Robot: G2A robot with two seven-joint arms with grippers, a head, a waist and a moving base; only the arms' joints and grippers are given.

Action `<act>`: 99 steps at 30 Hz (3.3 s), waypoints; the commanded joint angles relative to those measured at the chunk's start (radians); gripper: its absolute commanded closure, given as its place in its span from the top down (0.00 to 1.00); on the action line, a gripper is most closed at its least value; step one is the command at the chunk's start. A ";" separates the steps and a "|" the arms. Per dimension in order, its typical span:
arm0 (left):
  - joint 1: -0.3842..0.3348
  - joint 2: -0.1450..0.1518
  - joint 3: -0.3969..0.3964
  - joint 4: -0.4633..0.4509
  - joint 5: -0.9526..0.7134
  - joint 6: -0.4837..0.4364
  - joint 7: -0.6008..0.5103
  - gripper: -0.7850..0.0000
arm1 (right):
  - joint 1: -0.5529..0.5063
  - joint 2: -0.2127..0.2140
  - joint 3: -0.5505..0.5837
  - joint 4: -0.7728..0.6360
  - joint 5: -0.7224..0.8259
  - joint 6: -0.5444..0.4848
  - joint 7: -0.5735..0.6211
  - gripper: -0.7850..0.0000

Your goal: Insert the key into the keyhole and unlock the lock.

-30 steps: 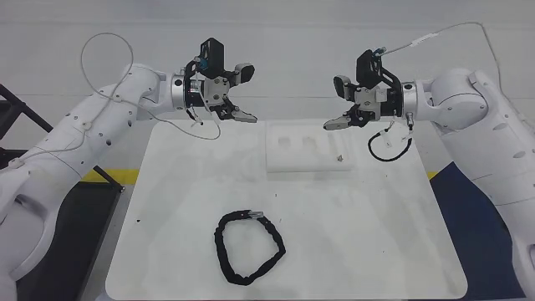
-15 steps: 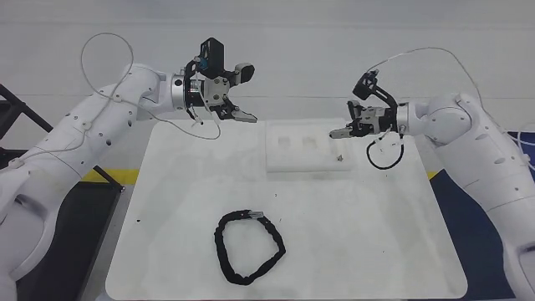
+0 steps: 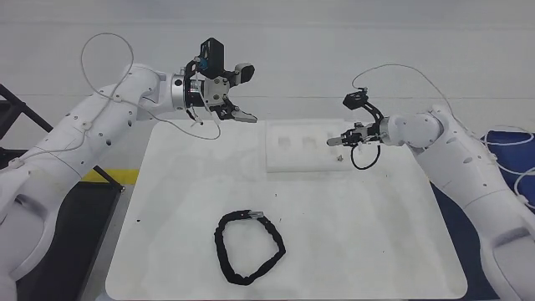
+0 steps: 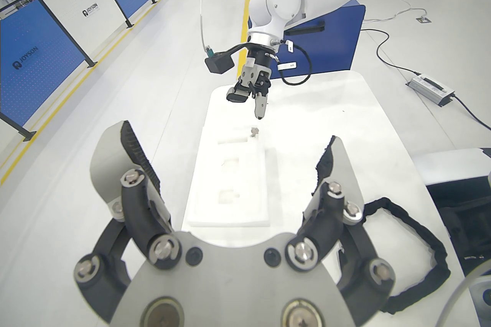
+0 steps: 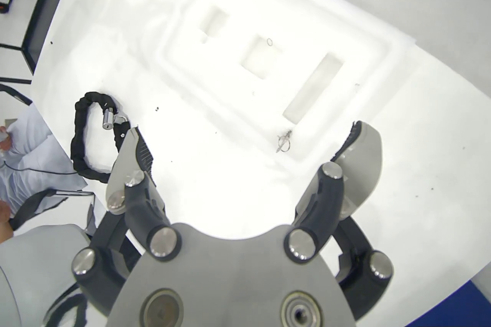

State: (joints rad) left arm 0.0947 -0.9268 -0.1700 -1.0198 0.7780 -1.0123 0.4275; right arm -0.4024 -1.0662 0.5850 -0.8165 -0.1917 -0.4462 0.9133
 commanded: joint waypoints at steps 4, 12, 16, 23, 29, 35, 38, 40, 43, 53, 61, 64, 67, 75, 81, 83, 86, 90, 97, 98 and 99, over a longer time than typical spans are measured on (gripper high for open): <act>0.000 0.000 0.000 0.000 0.000 0.000 0.000 1.00 | 0.009 -0.044 -0.039 0.070 -0.021 0.079 -0.021 1.00; 0.000 0.000 0.000 0.000 0.000 0.000 0.000 1.00 | 0.025 -0.107 -0.078 0.169 -0.028 0.112 -0.014 1.00; 0.000 0.000 0.000 0.000 0.000 0.000 0.000 1.00 | 0.025 -0.107 -0.078 0.169 -0.028 0.112 -0.014 1.00; 0.000 0.000 0.000 0.000 0.000 0.000 0.000 1.00 | 0.025 -0.107 -0.078 0.169 -0.028 0.112 -0.014 1.00; 0.000 0.000 0.000 0.000 0.000 0.000 0.000 1.00 | 0.018 -0.106 -0.079 0.162 -0.041 0.131 -0.024 1.00; 0.000 0.000 0.000 0.000 0.000 0.000 0.000 1.00 | -0.005 -0.112 -0.099 0.076 -0.131 0.267 0.008 1.00; 0.000 0.000 0.000 0.000 0.000 0.000 0.000 1.00 | -0.013 -0.120 -0.114 0.045 -0.176 0.323 0.027 1.00; 0.000 0.000 0.000 0.000 0.000 0.000 0.000 1.00 | -0.013 -0.125 -0.120 0.036 -0.201 0.359 0.036 1.00; 0.000 0.000 0.000 0.000 0.000 0.000 0.000 1.00 | -0.014 -0.131 -0.120 0.024 -0.223 0.388 0.044 1.00; 0.000 0.000 0.000 0.000 0.000 0.000 0.000 1.00 | -0.023 -0.147 -0.101 0.046 -0.240 0.426 0.057 0.44; 0.000 0.000 0.000 0.000 0.000 0.000 0.000 1.00 | -0.026 -0.161 -0.087 0.072 -0.246 0.464 0.074 0.33; 0.000 0.000 0.000 0.000 0.000 0.000 0.000 1.00 | -0.029 -0.167 -0.081 0.082 -0.244 0.463 0.075 0.25; 0.000 0.000 0.000 0.000 0.000 0.000 0.000 1.00 | -0.030 -0.173 -0.072 0.104 -0.235 0.456 0.071 0.21; 0.000 0.000 0.000 0.000 0.000 0.000 0.000 1.00 | -0.026 -0.200 -0.059 0.189 -0.212 0.431 0.042 0.12; 0.000 0.000 0.000 0.000 0.000 0.000 0.000 1.00 | -0.018 -0.221 -0.056 0.239 -0.208 0.416 0.026 0.00; 0.000 0.000 0.000 0.000 0.000 0.000 0.000 1.00 | -0.012 -0.227 -0.054 0.250 -0.209 0.413 0.027 0.00; 0.000 0.000 0.000 0.000 0.000 0.000 0.000 1.00 | 0.000 -0.232 -0.050 0.253 -0.218 0.415 0.037 0.00; 0.000 0.000 0.000 0.000 0.000 0.000 0.000 1.00 | 0.015 -0.231 -0.040 0.239 -0.232 0.427 0.059 0.00; 0.000 0.000 0.000 0.000 0.000 0.000 0.000 1.00 | 0.013 -0.204 -0.008 0.105 -0.279 0.425 0.104 0.00; 0.000 0.000 0.000 0.000 0.000 0.000 0.000 1.00 | 0.006 -0.197 0.003 0.073 -0.278 0.416 0.109 0.00; 0.000 0.000 0.000 0.000 0.000 0.000 0.000 1.00 | -0.002 -0.187 0.016 0.041 -0.279 0.410 0.115 0.00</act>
State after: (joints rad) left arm 0.0947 -0.9268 -0.1700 -1.0198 0.7780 -1.0123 0.4275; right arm -0.3950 -1.2640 0.5860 -0.7345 -0.4713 -0.0281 1.0219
